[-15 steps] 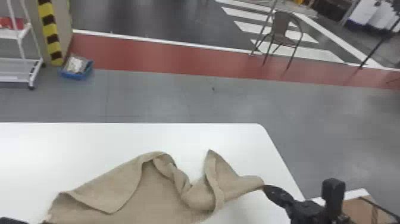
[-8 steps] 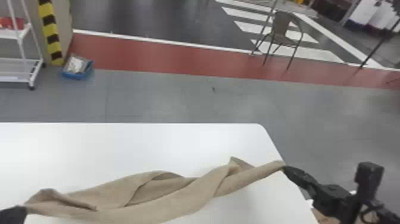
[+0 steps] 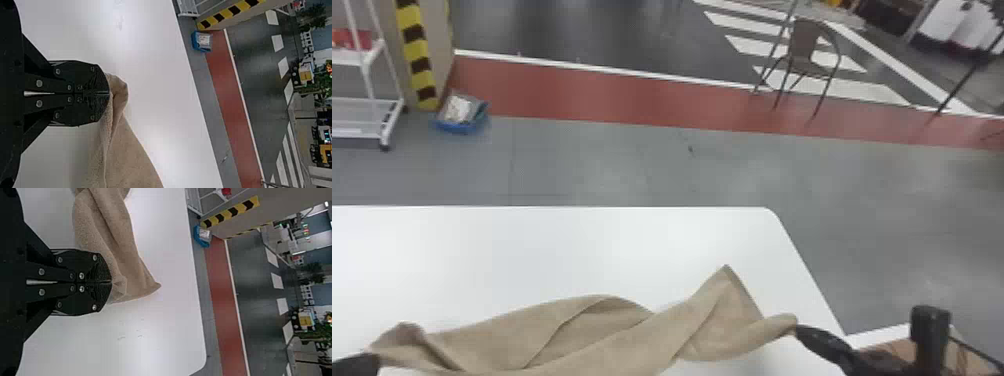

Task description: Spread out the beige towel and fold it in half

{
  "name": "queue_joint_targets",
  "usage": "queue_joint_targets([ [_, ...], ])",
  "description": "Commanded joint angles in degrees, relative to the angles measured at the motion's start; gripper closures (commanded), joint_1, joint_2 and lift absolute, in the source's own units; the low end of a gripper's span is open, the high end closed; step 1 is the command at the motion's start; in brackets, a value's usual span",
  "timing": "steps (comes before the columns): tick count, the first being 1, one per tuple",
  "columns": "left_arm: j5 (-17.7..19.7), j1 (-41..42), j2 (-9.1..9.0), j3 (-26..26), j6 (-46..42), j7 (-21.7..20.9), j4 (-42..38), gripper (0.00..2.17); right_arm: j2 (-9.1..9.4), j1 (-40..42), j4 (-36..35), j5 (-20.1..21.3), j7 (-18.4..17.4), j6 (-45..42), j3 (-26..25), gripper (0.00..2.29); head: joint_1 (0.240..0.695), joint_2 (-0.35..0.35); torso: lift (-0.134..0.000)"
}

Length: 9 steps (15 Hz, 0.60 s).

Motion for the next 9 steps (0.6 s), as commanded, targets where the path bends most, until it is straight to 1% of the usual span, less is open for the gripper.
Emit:
queue_joint_targets([
  [1, -0.1, -0.2, 0.00, -0.1, -0.2, 0.0, 0.4, 1.36, -1.37, 0.7, 2.4, 3.9, 0.0, 3.9, 1.9, 1.11, 0.695, -0.350, 0.000],
  [2, -0.1, -0.2, 0.00, -0.1, -0.2, 0.0, 0.5, 1.36, -1.81, 0.7, 2.7, 4.7, 0.1, 4.9, 2.0, 0.62, 0.695, -0.350, 0.000],
  [3, 0.0, -0.2, 0.00, -0.1, -0.4, 0.0, 0.6, 1.36, -2.08, 0.9, 2.8, 4.0, 0.1, 4.8, 1.3, 0.10, 0.695, -0.350, 0.000],
  [4, -0.1, -0.2, 0.00, -0.1, -0.4, 0.0, 0.6, 1.36, -2.17, 0.6, 2.7, 2.2, 0.1, 4.6, -0.4, 0.00, 0.695, -0.350, 0.000],
  [5, -0.1, -0.2, 0.00, -0.1, -0.4, 0.0, 0.6, 1.36, -2.08, -0.4, 2.6, -1.0, 0.0, 4.9, -2.3, 0.00, 0.695, -0.350, 0.000],
  [6, -0.3, -0.2, 0.00, -0.1, -0.4, 0.0, 0.7, 1.36, -1.90, -1.8, 2.4, -3.2, -0.1, 5.1, -3.5, 0.01, 0.695, -0.350, 0.000],
  [8, -0.4, -0.2, 0.00, -0.3, -0.2, 0.0, 0.6, 1.36, -0.85, -5.6, 2.5, -4.7, -1.4, 5.1, -3.9, 0.05, 0.695, -0.350, 0.000],
  [9, -0.5, -0.1, 0.00, -0.5, -0.2, 0.0, 0.6, 1.36, -0.06, -8.1, 3.1, -4.7, -3.5, 4.9, -3.7, 0.06, 0.695, -0.350, 0.000],
])
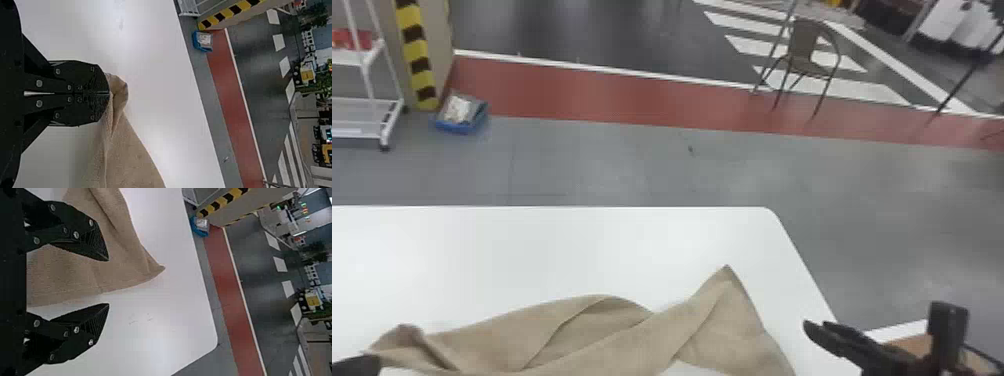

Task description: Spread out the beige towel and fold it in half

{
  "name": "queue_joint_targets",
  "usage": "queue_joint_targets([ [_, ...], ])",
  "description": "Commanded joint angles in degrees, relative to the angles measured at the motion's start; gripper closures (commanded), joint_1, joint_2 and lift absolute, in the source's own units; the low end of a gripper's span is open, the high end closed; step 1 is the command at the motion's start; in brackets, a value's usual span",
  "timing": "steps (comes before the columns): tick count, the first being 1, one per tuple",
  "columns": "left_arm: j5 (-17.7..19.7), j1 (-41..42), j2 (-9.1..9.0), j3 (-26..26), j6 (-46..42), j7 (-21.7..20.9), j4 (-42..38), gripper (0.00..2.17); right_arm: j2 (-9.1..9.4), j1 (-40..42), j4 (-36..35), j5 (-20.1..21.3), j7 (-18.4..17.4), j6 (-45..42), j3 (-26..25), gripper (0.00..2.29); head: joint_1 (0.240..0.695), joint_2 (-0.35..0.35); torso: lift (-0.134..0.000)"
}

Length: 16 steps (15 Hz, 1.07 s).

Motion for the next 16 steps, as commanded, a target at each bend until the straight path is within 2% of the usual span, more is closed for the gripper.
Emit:
queue_joint_targets([
  [1, -0.1, 0.1, 0.00, -0.5, 0.0, 0.0, -0.1, 1.36, 0.92, -5.0, 2.0, -0.1, -4.3, -1.2, 1.0, 0.07, 0.695, -0.350, 0.000],
  [3, -0.3, -0.6, 0.09, -0.8, 0.0, -0.2, 0.2, 1.36, 0.92, -8.6, 6.5, 1.1, -6.5, -6.7, 2.9, 0.07, 0.695, -0.350, 0.000],
  [6, -0.9, -2.9, 0.09, -2.0, 0.2, -1.5, 2.3, 1.36, 0.31, -12.1, 11.6, 4.5, -6.8, -11.2, 6.6, 0.19, 0.695, -0.350, 0.000],
  [8, -0.9, -4.0, 0.18, -2.3, 0.2, -1.6, 3.3, 1.36, 0.31, -15.7, 16.5, 8.6, -6.9, -16.3, 9.7, 0.28, 0.695, -0.350, 0.000],
  [11, -0.8, -5.2, 0.35, -3.0, 0.2, -2.2, 4.2, 1.36, -0.39, -23.5, 27.1, 16.0, -8.7, -20.0, 12.9, 0.29, 0.695, -0.330, 0.000],
  [13, -0.6, -6.2, 0.44, -3.6, 0.2, -2.9, 5.0, 1.36, -1.45, -26.8, 32.8, 21.1, -11.4, -22.1, 16.0, 0.29, 0.695, -0.308, 0.000],
  [16, -0.5, -6.0, 0.71, -3.0, 0.2, -2.8, 5.7, 1.36, -3.82, -30.5, 42.4, 24.3, -12.5, -26.3, 19.4, 0.38, 0.695, -0.301, 0.000],
])
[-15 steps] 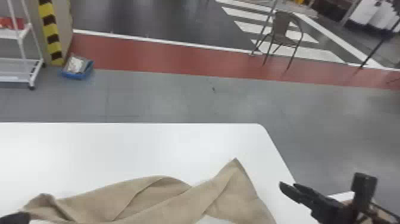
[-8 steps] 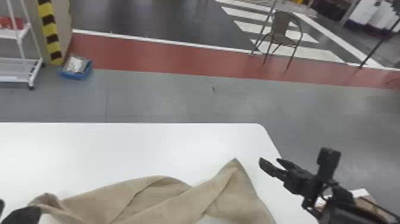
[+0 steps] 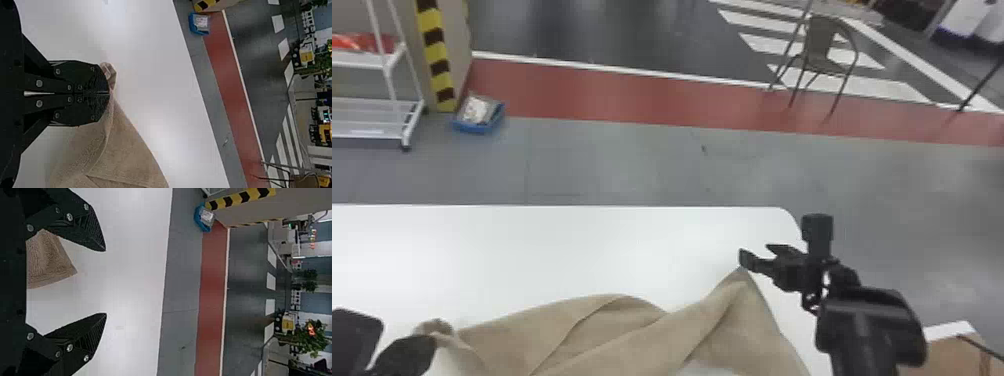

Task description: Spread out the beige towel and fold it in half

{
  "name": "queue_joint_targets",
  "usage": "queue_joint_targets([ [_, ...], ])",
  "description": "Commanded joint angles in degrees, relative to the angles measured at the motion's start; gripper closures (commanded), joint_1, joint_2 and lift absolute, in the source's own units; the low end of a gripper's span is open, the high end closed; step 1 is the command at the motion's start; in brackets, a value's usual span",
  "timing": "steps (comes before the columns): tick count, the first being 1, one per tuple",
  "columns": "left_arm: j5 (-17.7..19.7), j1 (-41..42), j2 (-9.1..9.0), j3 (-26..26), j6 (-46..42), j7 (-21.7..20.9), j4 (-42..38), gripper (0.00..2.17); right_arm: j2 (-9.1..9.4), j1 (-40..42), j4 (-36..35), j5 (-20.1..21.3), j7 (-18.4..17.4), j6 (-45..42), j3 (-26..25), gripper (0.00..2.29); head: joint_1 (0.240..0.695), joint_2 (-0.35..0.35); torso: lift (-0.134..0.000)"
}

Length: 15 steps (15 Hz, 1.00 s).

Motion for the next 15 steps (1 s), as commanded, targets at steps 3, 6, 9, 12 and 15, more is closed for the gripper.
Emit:
queue_joint_targets([
  [3, -0.1, -0.6, 0.16, 0.4, -0.2, 0.0, 1.0, 1.36, -3.03, -1.6, 9.2, 2.2, -0.5, -6.1, 3.3, 0.38, 0.695, -0.277, 0.000],
  [6, -0.1, -1.4, -0.01, -0.2, 0.0, -0.1, 1.6, 1.36, -3.82, -1.6, 11.1, 2.8, 0.4, -6.8, 4.7, 0.38, 0.695, -0.273, 0.000],
  [9, 0.0, -1.6, 0.07, -0.2, -0.2, -0.1, 2.3, 1.36, -5.05, -2.3, 13.5, 3.5, 0.4, -6.8, 5.7, 0.38, 0.695, -0.274, 0.000],
  [12, 0.2, -1.6, 0.16, 0.0, -0.3, -0.1, 2.5, 1.36, -6.11, -2.9, 15.7, 3.5, 0.6, -6.6, 6.5, 0.57, 0.695, -0.278, 0.000],
  [15, 0.2, -1.7, 0.16, -0.1, -0.3, -0.1, 2.4, 1.39, -6.37, -3.3, 16.4, 3.3, 2.2, -5.7, 6.9, 1.11, 0.695, -0.282, 0.000],
])
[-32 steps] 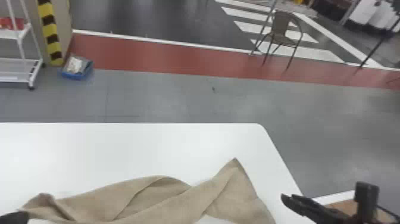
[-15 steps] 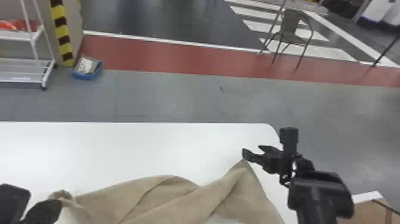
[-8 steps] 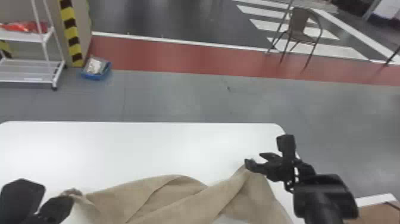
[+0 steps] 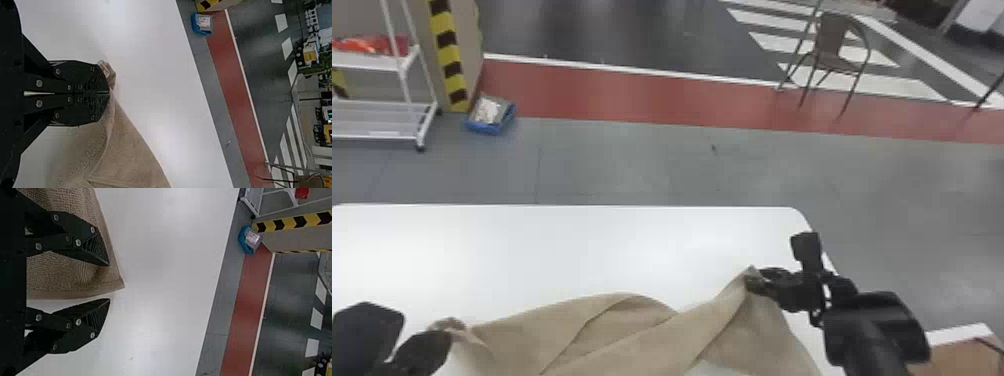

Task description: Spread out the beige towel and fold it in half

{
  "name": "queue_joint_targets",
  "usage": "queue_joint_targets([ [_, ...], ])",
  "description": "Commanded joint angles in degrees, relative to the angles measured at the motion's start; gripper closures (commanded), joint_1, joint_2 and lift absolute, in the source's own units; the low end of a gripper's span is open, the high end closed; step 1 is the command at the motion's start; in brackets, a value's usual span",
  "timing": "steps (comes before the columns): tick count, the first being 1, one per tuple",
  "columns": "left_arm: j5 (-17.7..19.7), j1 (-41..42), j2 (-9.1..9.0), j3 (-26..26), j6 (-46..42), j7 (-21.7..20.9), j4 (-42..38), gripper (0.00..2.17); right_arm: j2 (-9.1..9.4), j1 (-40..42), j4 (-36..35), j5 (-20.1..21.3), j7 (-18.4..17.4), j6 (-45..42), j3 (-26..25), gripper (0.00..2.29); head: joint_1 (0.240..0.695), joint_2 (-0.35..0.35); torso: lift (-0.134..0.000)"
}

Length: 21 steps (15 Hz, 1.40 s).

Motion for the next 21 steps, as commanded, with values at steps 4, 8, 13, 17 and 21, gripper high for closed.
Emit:
queue_joint_targets([
  [4, 0.0, -0.1, -0.11, 0.3, 0.2, 0.0, -0.4, 1.39, 0.87, 3.3, -6.9, -2.6, 2.9, 0.6, -1.5, 1.48, 0.695, -0.274, 0.000],
  [8, 0.6, 0.4, -0.11, 2.6, 0.4, -0.4, -2.9, 1.39, 1.83, 7.9, -20.0, -7.5, 6.8, 6.4, -7.0, 1.48, 0.695, -0.266, 0.000],
  [13, 1.6, 0.5, -0.72, 5.6, 3.2, -1.8, -8.3, 1.39, 1.83, 10.9, -29.4, -17.3, 12.2, 8.9, -17.3, 1.48, 0.695, -0.304, 0.000],
  [17, 2.1, 0.8, -0.72, 8.4, 8.6, -2.0, -13.2, 1.39, 1.57, 11.3, -33.5, -22.2, 15.7, 7.1, -24.6, 1.48, 0.695, -0.340, 0.000],
  [21, 3.5, 1.2, -0.81, 10.2, 12.8, -3.2, -17.7, 1.39, 1.31, 11.9, -36.1, -23.5, 17.7, 7.8, -24.9, 1.48, 0.695, -0.350, 0.000],
])
